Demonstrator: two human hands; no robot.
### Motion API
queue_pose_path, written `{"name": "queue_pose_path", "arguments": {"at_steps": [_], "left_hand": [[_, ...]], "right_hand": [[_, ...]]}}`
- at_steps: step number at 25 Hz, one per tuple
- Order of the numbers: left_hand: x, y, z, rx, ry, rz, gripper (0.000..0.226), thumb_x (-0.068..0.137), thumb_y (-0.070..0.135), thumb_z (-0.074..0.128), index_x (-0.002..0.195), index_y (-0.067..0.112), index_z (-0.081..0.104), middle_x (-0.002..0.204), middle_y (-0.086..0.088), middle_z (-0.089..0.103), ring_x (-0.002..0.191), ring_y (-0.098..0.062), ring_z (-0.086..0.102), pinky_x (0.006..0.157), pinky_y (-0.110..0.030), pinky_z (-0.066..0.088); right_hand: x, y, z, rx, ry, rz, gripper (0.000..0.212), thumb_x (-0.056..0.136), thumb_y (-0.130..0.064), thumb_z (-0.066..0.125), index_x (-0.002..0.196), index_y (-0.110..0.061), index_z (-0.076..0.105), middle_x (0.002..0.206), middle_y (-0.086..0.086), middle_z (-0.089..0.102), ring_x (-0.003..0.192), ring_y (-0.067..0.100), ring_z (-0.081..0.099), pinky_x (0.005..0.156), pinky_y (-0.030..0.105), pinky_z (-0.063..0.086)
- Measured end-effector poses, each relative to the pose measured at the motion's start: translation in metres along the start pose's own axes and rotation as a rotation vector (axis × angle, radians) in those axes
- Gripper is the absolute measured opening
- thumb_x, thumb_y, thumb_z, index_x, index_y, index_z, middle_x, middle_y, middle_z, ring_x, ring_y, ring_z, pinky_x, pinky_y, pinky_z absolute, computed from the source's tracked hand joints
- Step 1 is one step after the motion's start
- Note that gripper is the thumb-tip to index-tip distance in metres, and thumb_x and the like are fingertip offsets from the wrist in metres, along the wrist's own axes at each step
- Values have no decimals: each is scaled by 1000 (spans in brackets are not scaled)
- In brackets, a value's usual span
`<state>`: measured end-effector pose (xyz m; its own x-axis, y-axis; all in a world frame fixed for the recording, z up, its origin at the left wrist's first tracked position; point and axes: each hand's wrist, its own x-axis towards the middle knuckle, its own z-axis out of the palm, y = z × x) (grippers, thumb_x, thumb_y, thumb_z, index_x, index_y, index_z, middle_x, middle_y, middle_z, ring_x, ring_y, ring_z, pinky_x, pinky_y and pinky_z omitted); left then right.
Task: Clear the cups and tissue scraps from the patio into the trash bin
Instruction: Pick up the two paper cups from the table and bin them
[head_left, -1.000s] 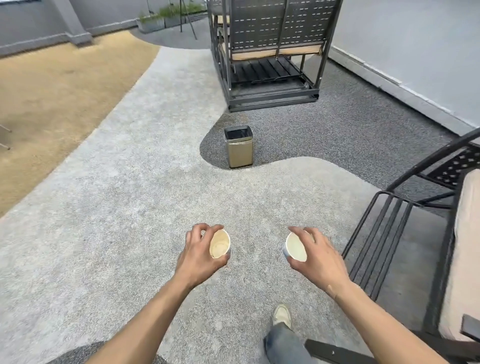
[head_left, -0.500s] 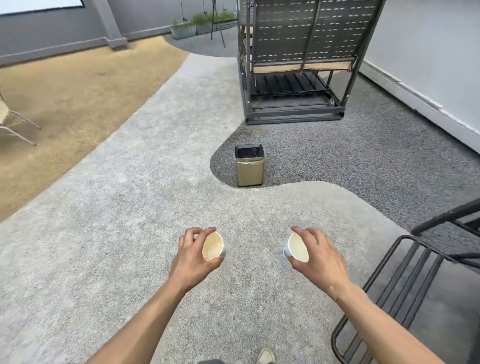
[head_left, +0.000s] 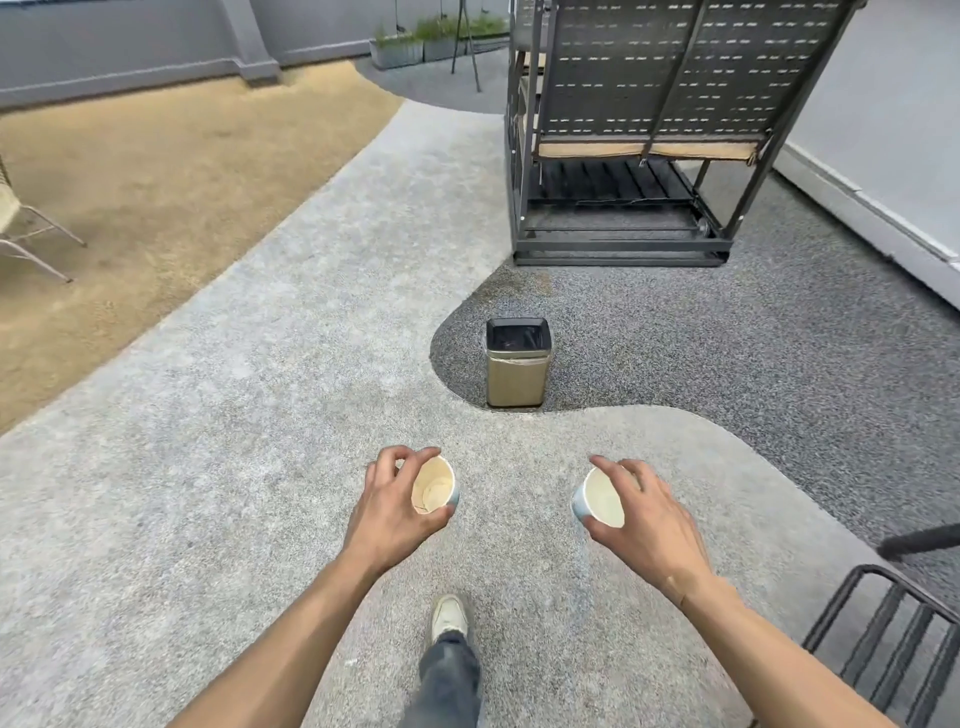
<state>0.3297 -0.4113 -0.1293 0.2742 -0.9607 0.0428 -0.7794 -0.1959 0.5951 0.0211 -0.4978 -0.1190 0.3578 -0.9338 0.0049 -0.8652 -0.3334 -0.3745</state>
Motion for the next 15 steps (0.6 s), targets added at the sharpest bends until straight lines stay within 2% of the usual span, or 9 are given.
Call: {"name": "queue_pose_path", "arguments": {"at_steps": [5,9,15], "left_hand": [[120,-29,-14,-5,-15,24,68,70,61,69,130,50,37,123,15,31,117,-8,33,79,-37,51],[214,-41,-25,2,-41,30,69,71,57,71,131,48,38,124,14,31,119,-10,35,80,-38,51],[332,-47,-18,6,-74,41,69,72,55,72,132,46,39,127,9,33,119,-13,35,85,-40,51]], "right_hand": [[121,-24,6,-33,17,9,71,74,-64,57,135,-51,23,132,-12,41,115,18,50,79,41,52],[210,-38,6,0,8,25,70,75,-64,56,136,-50,23,133,-11,41,117,17,49,83,42,52],[323,-29,11,25,10,66,70,75,-62,59,135,-51,25,130,-11,41,115,17,48,81,40,48]]}}
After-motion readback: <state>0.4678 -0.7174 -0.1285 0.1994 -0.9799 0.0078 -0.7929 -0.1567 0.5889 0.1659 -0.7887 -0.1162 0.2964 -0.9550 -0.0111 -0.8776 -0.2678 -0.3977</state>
